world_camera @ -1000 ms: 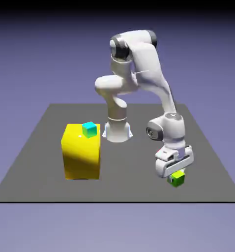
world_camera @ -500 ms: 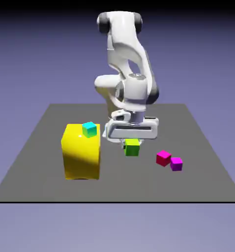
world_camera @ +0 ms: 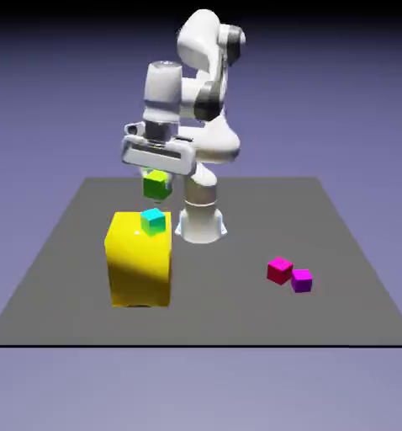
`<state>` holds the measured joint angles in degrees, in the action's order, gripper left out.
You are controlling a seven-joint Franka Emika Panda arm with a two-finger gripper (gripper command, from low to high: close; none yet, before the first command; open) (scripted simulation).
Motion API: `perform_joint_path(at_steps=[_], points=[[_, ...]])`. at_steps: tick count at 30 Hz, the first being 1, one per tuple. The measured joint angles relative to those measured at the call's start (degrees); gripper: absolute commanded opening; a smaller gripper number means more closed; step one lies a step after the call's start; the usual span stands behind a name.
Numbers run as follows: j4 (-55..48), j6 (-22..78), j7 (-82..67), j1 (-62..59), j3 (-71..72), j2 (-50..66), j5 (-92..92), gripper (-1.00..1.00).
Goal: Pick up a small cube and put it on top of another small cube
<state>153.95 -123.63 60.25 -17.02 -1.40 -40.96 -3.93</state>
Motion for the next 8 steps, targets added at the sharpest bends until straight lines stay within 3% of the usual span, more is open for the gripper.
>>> perform_joint_path(at_steps=[5,6,8], points=[[5.9,-12.44,0.36,-0.45,-0.33,6.54,-0.74,-1.0],[6.1,-12.88,0.38,-0.47,-0.34,6.77,-0.77,1.0],[6.1,-12.86,0.49,-0.47,-0.35,6.77,-0.93,1.0]])
